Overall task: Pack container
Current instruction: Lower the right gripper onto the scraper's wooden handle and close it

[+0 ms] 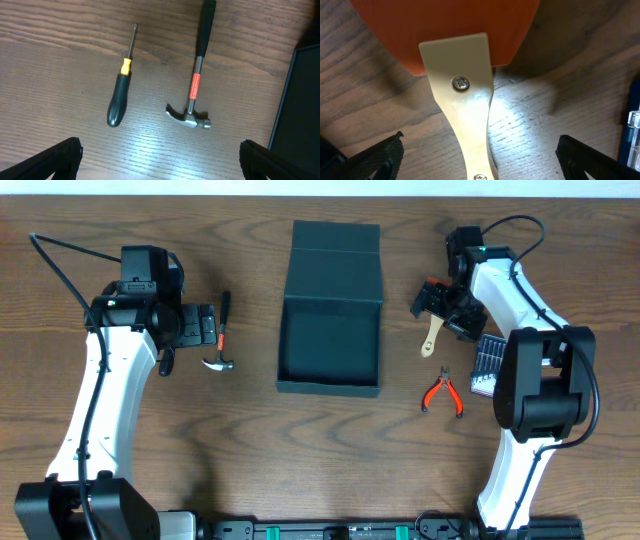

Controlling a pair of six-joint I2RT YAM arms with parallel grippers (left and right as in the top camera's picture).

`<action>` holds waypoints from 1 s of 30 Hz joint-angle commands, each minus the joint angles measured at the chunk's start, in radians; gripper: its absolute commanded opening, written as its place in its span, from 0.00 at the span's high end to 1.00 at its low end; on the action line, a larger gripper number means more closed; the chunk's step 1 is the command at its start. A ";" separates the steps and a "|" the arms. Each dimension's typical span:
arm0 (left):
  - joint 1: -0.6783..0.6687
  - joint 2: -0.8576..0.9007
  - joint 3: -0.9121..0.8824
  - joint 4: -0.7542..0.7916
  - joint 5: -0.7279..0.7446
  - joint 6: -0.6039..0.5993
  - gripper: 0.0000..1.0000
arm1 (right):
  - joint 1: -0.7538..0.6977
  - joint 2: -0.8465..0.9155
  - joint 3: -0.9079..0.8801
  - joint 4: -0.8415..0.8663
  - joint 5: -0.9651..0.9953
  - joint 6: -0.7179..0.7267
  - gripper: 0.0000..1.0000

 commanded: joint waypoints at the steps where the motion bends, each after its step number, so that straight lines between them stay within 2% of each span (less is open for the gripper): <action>1: -0.003 0.001 0.026 -0.002 -0.001 -0.019 0.01 | 0.012 0.038 -0.008 0.002 0.000 0.020 0.03; 6: -0.003 0.001 0.026 -0.002 -0.001 -0.019 0.02 | 0.016 0.067 -0.008 0.006 -0.005 0.020 0.03; 13: -0.003 0.001 0.026 -0.002 -0.001 -0.019 0.01 | 0.016 0.075 -0.008 0.023 -0.004 0.021 0.10; 15: -0.003 0.001 0.026 -0.002 -0.001 -0.019 0.02 | 0.016 0.075 -0.008 0.029 -0.004 0.021 0.19; 17: -0.003 0.001 0.026 -0.002 -0.001 -0.019 0.02 | 0.016 0.075 -0.008 0.032 -0.004 0.021 0.34; 19: -0.003 0.001 0.026 -0.002 -0.001 -0.019 0.01 | 0.016 0.075 -0.008 0.033 -0.004 0.021 0.43; 28: -0.003 0.001 0.026 -0.002 -0.001 -0.019 0.01 | 0.016 0.075 -0.008 0.039 -0.004 0.020 0.99; 30: -0.003 0.001 0.026 -0.003 -0.001 -0.019 0.02 | 0.018 0.075 -0.007 0.044 -0.004 0.020 0.99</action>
